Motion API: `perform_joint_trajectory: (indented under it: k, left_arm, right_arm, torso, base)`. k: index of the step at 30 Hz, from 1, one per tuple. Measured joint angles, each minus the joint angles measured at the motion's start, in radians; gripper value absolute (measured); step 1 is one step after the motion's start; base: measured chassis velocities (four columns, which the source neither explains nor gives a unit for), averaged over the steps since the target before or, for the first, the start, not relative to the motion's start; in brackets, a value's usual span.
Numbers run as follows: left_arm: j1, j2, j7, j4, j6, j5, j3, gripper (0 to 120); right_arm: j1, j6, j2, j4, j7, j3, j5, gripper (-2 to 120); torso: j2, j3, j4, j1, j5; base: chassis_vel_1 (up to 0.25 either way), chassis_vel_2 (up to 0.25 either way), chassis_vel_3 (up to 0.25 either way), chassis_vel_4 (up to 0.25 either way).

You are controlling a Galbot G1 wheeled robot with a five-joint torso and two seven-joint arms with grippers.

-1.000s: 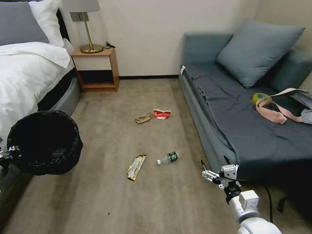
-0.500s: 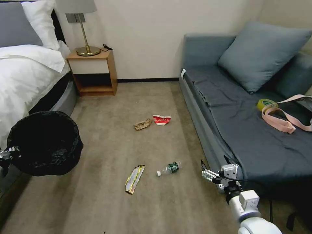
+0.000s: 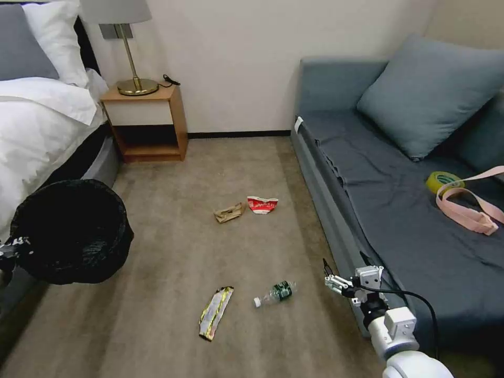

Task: Pick up the trash bin, then pick up the garbage on the floor and place it into the trash bin.

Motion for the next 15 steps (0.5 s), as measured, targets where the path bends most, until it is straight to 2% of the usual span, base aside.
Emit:
perform_joint_trajectory:
  k: [6, 15]
  left_arm:
    - [-0.004, 0.0, 0.005, 0.008, -0.001, 0.004, 0.004, 2]
    - [-0.014, -0.002, 0.012, 0.036, -0.009, 0.019, 0.013, 2]
  right_arm:
    - [0.003, -0.008, 0.0, -0.003, 0.001, -0.008, 0.001, 100]
    - [0.035, -0.021, -0.032, -0.024, 0.007, -0.032, 0.01, 100]
  torso:
    - [0.0, 0.0, 0.0001, 0.0, 0.0]
    - [0.0, 0.0, 0.0, 0.0, 0.0]
  base:
    - [-0.065, 0.057, 0.065, -0.073]
    - [0.0, 0.0, 0.0, 0.0]
